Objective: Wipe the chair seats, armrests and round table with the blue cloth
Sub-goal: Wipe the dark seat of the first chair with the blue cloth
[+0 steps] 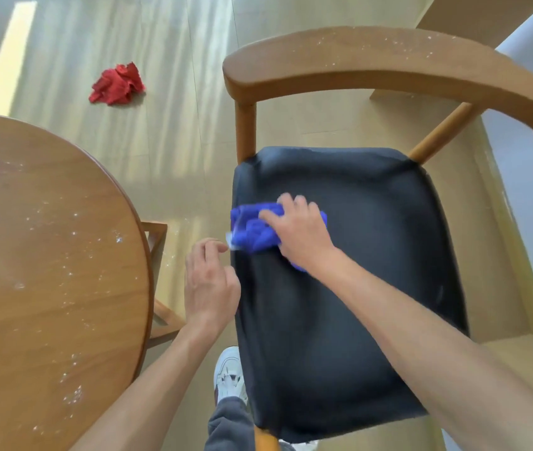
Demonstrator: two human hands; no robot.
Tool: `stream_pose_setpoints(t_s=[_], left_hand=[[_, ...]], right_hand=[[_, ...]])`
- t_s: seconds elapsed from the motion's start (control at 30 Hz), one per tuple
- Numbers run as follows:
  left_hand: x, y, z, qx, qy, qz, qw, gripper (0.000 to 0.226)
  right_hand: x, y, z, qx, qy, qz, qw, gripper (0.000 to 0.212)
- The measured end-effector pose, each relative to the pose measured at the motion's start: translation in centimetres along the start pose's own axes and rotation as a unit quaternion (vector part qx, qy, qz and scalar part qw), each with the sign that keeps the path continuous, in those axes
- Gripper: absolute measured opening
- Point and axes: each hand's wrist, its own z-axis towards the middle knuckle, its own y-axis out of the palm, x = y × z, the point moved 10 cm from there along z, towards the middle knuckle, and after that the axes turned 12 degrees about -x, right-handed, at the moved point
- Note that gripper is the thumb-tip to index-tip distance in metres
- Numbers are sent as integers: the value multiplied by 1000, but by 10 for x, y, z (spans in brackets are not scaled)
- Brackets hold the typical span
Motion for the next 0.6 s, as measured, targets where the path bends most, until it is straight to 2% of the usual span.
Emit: stream_pose_setpoints(t_s=[0.07, 0.13, 0.2, 0.27, 0.37, 0.47, 0.53, 0.6], left_hand=[[0, -5, -3, 22, 15, 2, 1000, 34], [2, -11, -3, 46, 19, -2, 999, 35], [4, -16, -3, 53, 13, -10, 998, 34], [9, -18, -3, 42, 5, -17, 999, 33], [22, -13, 0, -1, -5, -25, 1000, 30], [37, -3, -2, -56, -3, -23, 998, 29], [44, 2, -7, -83, -2, -14, 996, 29], [47, 6, -10, -96, -3, -9, 995, 29]], right_hand=[[22, -5, 47, -27, 89, 64, 994, 47], [21, 1, 51, -38, 126, 75, 988, 47], [-7, 7, 12, -14, 67, 35, 997, 45], [-48, 24, -55, -12, -35, 33, 999, 45], [-93, 67, -157, -100, -169, 43, 980, 43], [-96, 90, -221, -184, -268, -19, 946, 38], [-72, 85, -227, -187, -277, -32, 942, 41], [-27, 73, -205, -161, -204, -7, 966, 48]])
